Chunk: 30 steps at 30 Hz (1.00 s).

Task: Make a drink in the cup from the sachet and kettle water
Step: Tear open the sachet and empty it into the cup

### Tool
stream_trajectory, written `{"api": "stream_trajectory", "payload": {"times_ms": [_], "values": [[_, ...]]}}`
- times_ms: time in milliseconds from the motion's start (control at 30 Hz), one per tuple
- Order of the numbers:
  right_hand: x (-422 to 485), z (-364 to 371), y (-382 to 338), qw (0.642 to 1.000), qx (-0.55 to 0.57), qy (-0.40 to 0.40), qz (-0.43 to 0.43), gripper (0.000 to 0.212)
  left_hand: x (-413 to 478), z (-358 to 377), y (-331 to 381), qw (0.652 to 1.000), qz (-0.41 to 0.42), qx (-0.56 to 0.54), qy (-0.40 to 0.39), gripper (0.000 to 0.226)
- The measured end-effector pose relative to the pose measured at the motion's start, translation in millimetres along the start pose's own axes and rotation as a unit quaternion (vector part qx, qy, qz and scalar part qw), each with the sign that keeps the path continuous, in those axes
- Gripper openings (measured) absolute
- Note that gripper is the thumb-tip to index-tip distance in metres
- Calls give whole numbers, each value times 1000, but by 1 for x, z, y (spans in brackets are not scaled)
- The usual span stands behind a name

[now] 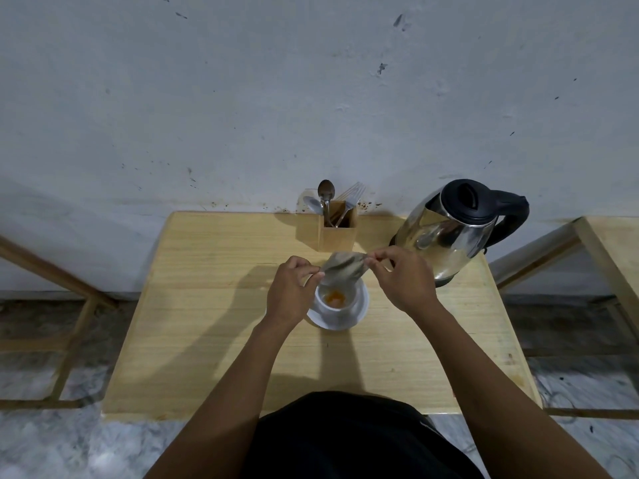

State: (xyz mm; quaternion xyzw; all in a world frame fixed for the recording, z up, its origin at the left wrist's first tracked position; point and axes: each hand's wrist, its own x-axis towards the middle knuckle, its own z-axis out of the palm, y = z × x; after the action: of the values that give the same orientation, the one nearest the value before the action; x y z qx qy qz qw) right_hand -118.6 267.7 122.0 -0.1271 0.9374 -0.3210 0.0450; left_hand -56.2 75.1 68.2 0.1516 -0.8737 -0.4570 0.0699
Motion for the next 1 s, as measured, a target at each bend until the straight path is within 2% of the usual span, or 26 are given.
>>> {"api": "stream_trajectory", "payload": {"times_ms": [100, 200, 267, 333, 400, 433, 533, 567, 633, 733, 867, 933, 1000], "values": [[-4, 2, -3, 999, 23, -27, 5, 7, -1, 0, 0, 1000, -5, 5, -8, 22], [-8, 6, 0, 998, 45, 33, 25, 8, -1, 0, 0, 999, -25, -44, -14, 19], [-11, 6, 1, 992, 113, 13, 49, 8, -2, 0, 3, 995, -46, -85, -12, 22], [-16, 8, -1, 973, 215, -14, 82, 8, -4, -3, 9, 988, -89, -127, -10, 36], [-22, 9, -6, 939, 313, -2, 142, 8, -7, -8, 17, 974, -155, -165, 3, 48], [-24, 10, -7, 911, 367, -1, 188, 7, -7, -10, 20, 967, -181, -182, 12, 49], [-31, 16, -15, 801, 518, -50, 296, 13, -7, -14, 29, 939, -238, -248, -24, 38], [-32, 20, -18, 778, 543, -63, 309, 15, -8, -16, 32, 931, -243, -266, -54, 38], [-35, 27, -24, 759, 564, -73, 318, 11, -11, -17, 34, 926, -227, -289, -86, 34], [-40, 35, -35, 770, 549, -91, 312, 4, -12, -21, 36, 922, -211, -321, -51, 21], [-43, 38, -46, 826, 485, -139, 253, 14, -9, -29, 29, 905, -237, -354, 24, 12], [-41, 41, -47, 855, 450, -113, 231, 14, -6, -35, 21, 899, -240, -359, 72, 10], [-36, 46, -39, 900, 388, -55, 191, 10, -4, -44, 9, 908, -236, -327, 114, 10]]}}
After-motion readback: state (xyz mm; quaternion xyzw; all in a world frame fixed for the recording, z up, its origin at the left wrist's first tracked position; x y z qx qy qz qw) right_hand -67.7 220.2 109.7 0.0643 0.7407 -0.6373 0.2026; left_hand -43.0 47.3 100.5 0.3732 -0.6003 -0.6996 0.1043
